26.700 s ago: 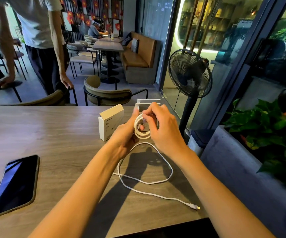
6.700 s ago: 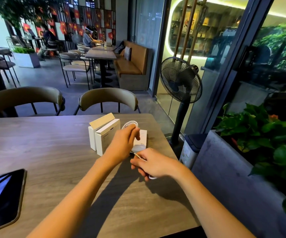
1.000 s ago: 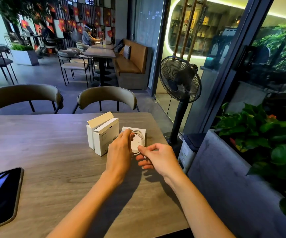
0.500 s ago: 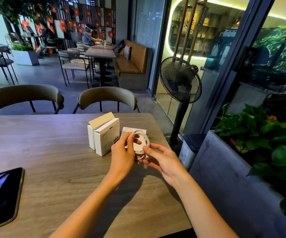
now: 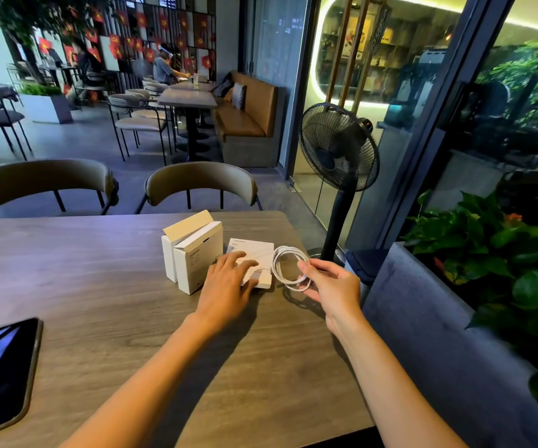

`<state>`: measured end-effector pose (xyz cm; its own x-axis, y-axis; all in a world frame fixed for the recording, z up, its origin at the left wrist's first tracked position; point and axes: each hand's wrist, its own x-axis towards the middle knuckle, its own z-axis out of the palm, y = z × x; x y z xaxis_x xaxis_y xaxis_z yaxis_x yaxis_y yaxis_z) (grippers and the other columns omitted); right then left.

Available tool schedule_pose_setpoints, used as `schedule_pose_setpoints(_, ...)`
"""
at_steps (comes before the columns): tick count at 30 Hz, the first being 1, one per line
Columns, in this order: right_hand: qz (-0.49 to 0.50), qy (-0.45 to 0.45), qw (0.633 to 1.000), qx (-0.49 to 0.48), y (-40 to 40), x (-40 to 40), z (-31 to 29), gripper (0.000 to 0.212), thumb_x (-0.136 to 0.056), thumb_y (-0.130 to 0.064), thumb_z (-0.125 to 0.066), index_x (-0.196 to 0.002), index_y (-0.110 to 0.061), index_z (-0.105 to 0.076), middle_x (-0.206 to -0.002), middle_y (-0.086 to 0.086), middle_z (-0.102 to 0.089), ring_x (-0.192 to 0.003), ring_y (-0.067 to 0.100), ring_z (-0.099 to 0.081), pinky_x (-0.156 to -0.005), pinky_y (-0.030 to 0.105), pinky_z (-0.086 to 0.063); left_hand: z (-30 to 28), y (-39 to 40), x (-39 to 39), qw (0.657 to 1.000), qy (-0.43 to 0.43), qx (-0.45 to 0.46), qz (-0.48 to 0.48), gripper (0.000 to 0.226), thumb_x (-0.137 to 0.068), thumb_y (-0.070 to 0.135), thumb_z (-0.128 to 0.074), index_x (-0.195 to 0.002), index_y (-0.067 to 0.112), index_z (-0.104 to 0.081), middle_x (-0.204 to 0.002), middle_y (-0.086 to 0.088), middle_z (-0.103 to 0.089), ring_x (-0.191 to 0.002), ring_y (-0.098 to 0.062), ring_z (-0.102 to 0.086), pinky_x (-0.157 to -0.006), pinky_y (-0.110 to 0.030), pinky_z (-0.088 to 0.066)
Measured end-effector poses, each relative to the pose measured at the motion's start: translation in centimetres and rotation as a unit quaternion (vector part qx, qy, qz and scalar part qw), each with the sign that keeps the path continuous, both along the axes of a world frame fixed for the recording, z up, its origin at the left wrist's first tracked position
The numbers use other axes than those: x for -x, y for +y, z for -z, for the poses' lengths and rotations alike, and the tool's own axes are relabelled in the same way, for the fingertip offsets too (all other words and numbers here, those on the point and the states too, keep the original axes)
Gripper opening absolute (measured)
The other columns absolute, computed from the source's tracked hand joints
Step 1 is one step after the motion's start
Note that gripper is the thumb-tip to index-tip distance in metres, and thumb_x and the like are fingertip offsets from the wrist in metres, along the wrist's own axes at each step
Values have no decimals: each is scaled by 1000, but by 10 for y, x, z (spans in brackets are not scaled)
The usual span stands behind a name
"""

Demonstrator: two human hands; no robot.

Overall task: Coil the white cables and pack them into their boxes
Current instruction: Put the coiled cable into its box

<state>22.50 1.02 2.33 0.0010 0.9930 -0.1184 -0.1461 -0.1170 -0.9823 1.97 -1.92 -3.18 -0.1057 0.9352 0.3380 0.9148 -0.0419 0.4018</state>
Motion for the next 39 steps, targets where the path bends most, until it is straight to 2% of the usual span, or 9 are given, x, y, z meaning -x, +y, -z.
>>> schedule_pose_setpoints(2,6,1,1000,-4,3,-1,0,15,-82,-8,-84,-95,-14,-78,-91,9,-79,-88,26,-78,-69,30,-65,7,3,0,997,61,48,15,59,-99,55,-54,-152,32,-41,-166,-1,-29,-155,-26,-21,-124,-47,-18)
schedule_pose_setpoints(5,10,-7,1000,-3,5,-5,2,15,-82,-12,-85,-92,-19,-77,-91,8,-80,-90,26,-78,-77,38,-65,13,8,1,992,108,66,14,61,-98,49,-59,-153,32,-38,-164,-1,-35,-153,-24,-27,-124,-45,-21)
schedule_pose_setpoints(10,30,17,999,4,4,-10,1,19,-83,-14,-84,-101,-14,-76,-95,8,-79,-90,22,-78,-68,28,-64,2,7,0,998,59,-9,25,37,-98,36,-64,-133,26,-59,-136,-2,-65,-125,-24,-59,-97,-42,-54)
schedule_pose_setpoints(16,-18,61,998,-9,-3,-9,-13,20,-87,-15,-79,-107,-12,-76,-92,0,-80,-87,13,-78,-72,29,-64,-26,4,-6,989,35,-146,12,28,-98,19,-65,-126,21,-64,-120,-6,-70,-103,-24,-62,-80,-45,-57)
schedule_pose_setpoints(20,-82,118,989,-28,-8,-2,-30,23,-93,-15,-73,-112,-3,-73,-102,10,-80,-98,23,-77,-81,39,-64,-57,5,-13,980,28,-197,15,33,-90,8,-73,-122,15,-70,-105,-8,-67,-90,-24,-57,-70,-39,-53)
schedule_pose_setpoints(24,-103,160,981,-30,-15,8,-39,22,-93,-14,-71,-112,-1,-69,-104,12,-79,-99,25,-77,-81,40,-64,-55,5,-16,986,2,-157,61,34,-91,8,-72,-124,17,-71,-104,-4,-66,-94,-21,-57,-76,-36,-54)
schedule_pose_setpoints(29,-87,45,991,-92,-24,15,-28,19,-91,-15,-75,-106,-6,-69,-98,5,-78,-96,18,-77,-76,32,-63,-44,1,-15,980,-17,-164,107,22,-95,11,-68,-114,21,-73,-110,-1,-69,-88,-15,-53,-74,-34,-50)
schedule_pose_setpoints(35,-122,-2,981,-153,-22,6,-26,18,-92,-14,-74,-106,-5,-67,-99,5,-80,-97,20,-78,-78,30,-63,-48,-5,-13,976,-40,-192,99,24,-91,9,-72,-113,17,-74,-111,-1,-68,-94,-14,-47,-78,-16,-36)
schedule_pose_setpoints(39,-157,46,978,-132,-17,-1,-28,18,-91,-16,-72,-106,-6,-68,-103,9,-79,-102,24,-76,-80,33,-63,-44,-3,-12,974,-37,-200,104,26,-93,15,-69,-119,18,-73,-117,-1,-65,-100,-17,-50,-80,-23,-45)
